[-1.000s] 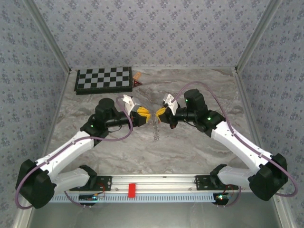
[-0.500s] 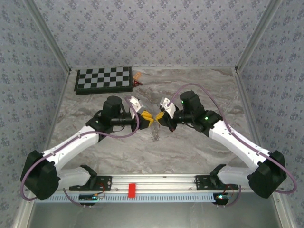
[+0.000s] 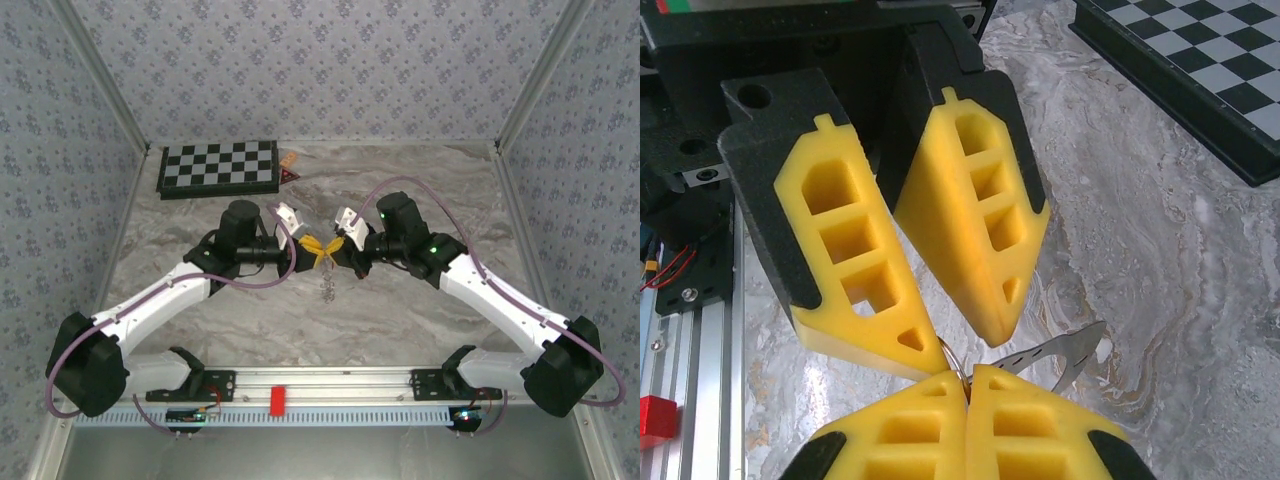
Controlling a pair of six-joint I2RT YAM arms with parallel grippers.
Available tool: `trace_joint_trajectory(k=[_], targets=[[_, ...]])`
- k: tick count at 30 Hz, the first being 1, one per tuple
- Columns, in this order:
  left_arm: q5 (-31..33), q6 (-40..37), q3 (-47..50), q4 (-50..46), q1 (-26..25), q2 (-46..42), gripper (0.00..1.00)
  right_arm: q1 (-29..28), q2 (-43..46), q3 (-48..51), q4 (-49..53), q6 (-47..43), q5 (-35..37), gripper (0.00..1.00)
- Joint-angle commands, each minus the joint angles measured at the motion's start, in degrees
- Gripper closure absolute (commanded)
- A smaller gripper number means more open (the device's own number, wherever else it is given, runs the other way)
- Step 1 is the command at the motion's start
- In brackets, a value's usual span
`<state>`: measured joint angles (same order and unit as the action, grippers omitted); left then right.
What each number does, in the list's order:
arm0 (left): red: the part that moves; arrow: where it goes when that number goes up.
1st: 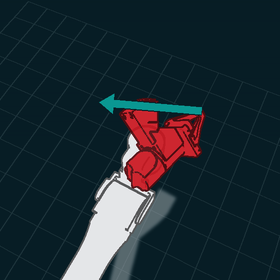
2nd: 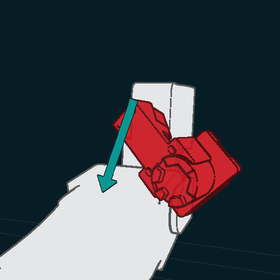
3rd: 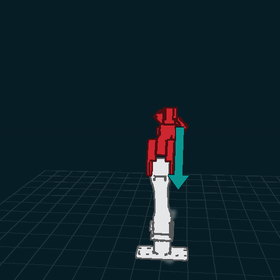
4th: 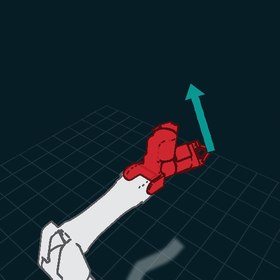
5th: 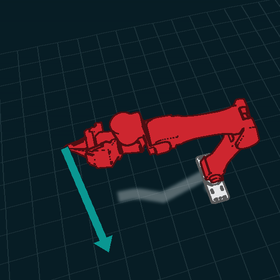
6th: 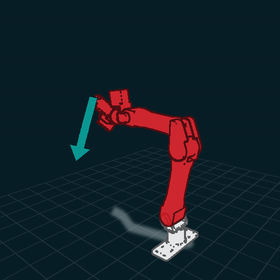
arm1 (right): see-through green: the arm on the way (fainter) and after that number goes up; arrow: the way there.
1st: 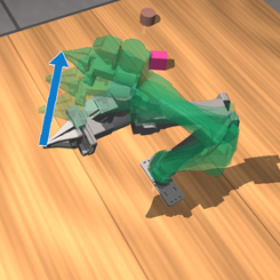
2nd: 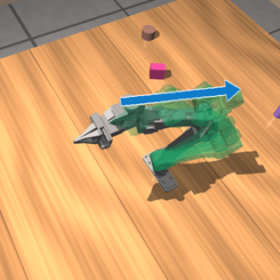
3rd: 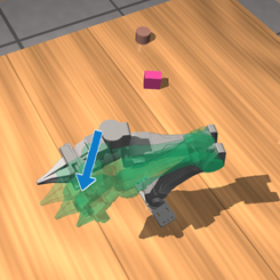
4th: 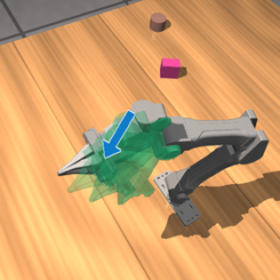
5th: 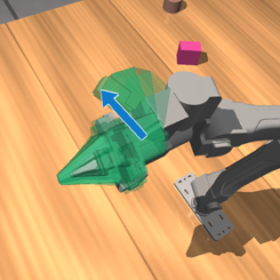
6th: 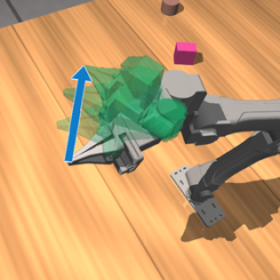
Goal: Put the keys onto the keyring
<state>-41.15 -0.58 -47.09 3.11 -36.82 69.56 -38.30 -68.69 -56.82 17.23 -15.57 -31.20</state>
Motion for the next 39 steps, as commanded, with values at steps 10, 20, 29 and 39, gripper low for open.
trace_joint_trajectory(k=[10,20,29,39], targets=[[0.0,0.5,-0.9,4.1,-0.5,-0.2,1.0,-1.2,1.2,-0.6,-1.6,-0.7,1.5,1.0],[1.0,5.4,3.0,15.7,-0.5,-3.6,1.0,0.6,11.1,8.3,-16.4,4.5,11.1,0.74],[3.0,13.7,5.4,29.4,-0.4,-4.1,1.0,0.8,15.5,12.5,-23.0,5.5,10.0,0.73],[2.3,15.5,5.7,31.6,-0.4,-4.7,1.0,-0.3,13.6,12.2,-23.5,5.2,10.7,0.75]])
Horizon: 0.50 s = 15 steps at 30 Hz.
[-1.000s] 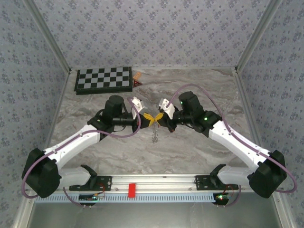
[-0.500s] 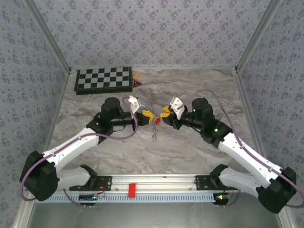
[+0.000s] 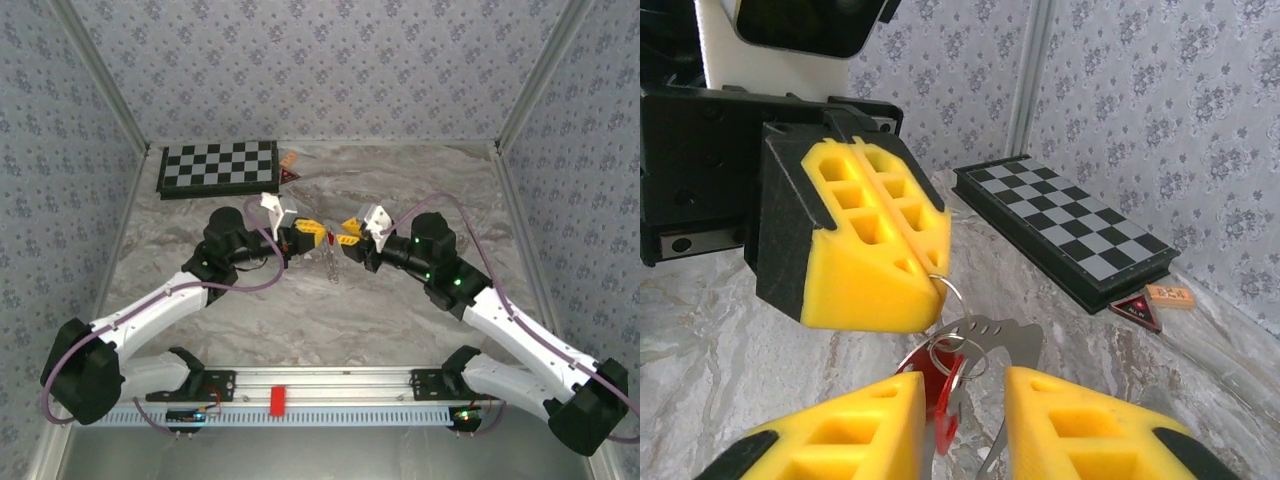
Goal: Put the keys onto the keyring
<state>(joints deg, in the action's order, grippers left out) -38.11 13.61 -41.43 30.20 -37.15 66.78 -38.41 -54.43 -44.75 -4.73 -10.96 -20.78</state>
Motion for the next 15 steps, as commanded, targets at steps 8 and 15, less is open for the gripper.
trace_joint_trajectory(k=[8,15], targets=[[-1.4,2.0,0.0,5.1,-0.3,-1.8,1.0,-0.2,-2.3,0.2,-3.2,2.0,-0.7,0.81],[-2.0,2.7,0.0,6.4,-0.3,-1.4,1.0,-1.2,-4.8,-0.6,-4.3,1.9,-2.2,0.84]])
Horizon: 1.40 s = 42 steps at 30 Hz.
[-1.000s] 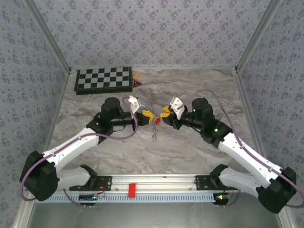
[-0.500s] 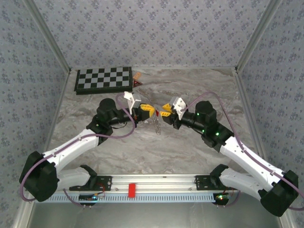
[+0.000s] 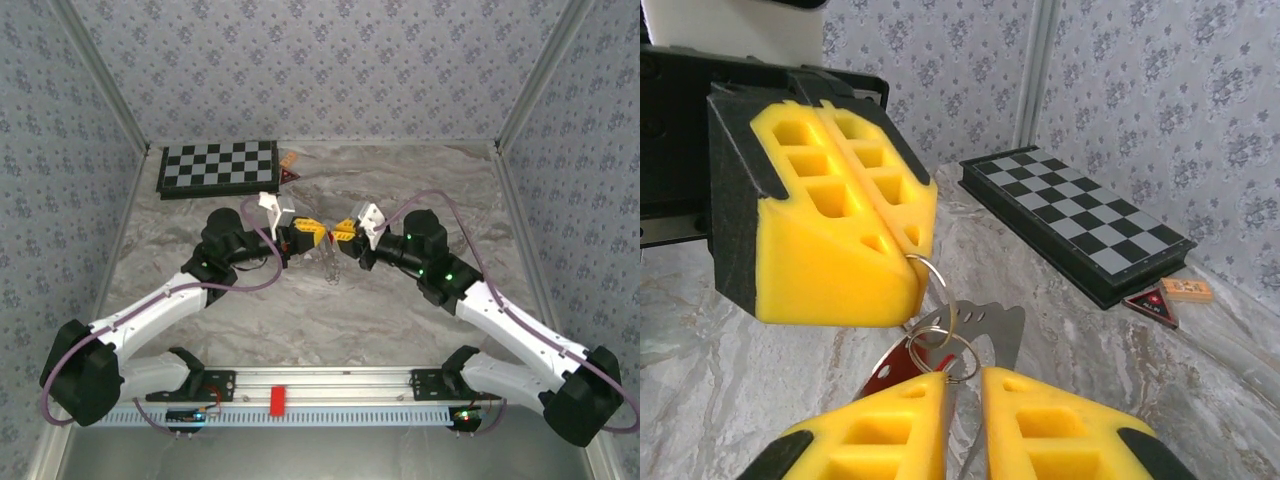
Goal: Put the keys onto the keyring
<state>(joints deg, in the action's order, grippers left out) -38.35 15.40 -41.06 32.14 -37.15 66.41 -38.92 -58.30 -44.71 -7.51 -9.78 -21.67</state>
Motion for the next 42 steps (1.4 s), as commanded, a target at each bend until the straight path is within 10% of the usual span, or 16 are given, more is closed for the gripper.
trace_joint_trajectory(k=[1,15,24,34,42], targets=[[-1.7,1.1,-0.3,4.6,-0.3,-1.0,1.0,-0.9,-1.3,-0.7,-1.3,0.6,-1.5,0.86],[-1.1,2.6,0.2,8.0,-0.4,-0.5,1.0,-2.2,-2.2,0.2,0.3,0.1,-1.4,0.91],[2.0,3.9,2.0,10.0,-0.3,-1.1,1.0,-1.6,2.6,4.3,-5.0,3.7,1.4,0.7],[1.3,3.9,2.0,9.7,-0.5,-1.3,1.0,-4.1,-1.0,2.1,-6.8,2.2,5.4,0.69],[1.4,3.3,2.1,8.8,-0.5,-1.7,1.0,-4.6,-1.1,2.5,-8.7,0.4,8.4,0.9]])
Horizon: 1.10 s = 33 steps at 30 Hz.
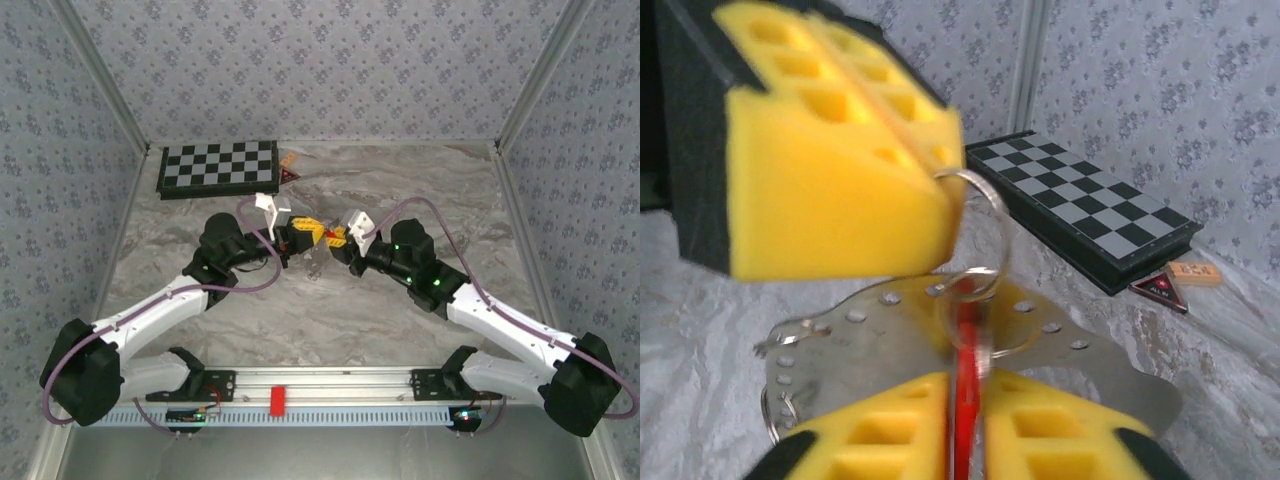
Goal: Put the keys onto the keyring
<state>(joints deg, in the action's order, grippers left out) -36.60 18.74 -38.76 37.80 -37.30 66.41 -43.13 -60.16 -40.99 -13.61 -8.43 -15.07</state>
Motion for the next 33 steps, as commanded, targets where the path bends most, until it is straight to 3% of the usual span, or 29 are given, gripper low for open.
trace_joint_trajectory(k=[1,4,9,22,24,27,33], targets=[[-0.3,0.0,-0.2,3.1,-0.3,-1.7,1.0,-0.4,0.8,-1.0,-2.6,-1.3,1.7,0.93],[-0.2,0.3,-0.1,3.7,-0.3,-1.8,1.0,-0.5,1.1,-0.6,-1.8,-2.1,0.6,1.0],[0.1,1.0,-0.2,5.0,-0.4,-1.7,1.0,-0.9,0.2,-0.7,0.6,-3.0,-2.8,1.0],[0.7,2.1,0.1,6.4,-0.3,-1.5,1.0,-1.2,-0.8,-1.2,3.1,-3.9,-2.7,1.0],[0.7,2.0,0.2,6.3,-0.3,-1.5,1.0,-1.2,-0.3,-1.1,3.3,-3.4,-1.9,0.86],[0.9,2.0,0.3,6.2,-0.3,-1.5,1.0,-0.6,1.3,-0.4,3.4,-2.2,-1.4,0.79],[1.7,1.9,0.5,6.1,-0.4,-1.8,1.0,2.8,4.9,2.1,0.4,2.2,-5.3,0.76]])
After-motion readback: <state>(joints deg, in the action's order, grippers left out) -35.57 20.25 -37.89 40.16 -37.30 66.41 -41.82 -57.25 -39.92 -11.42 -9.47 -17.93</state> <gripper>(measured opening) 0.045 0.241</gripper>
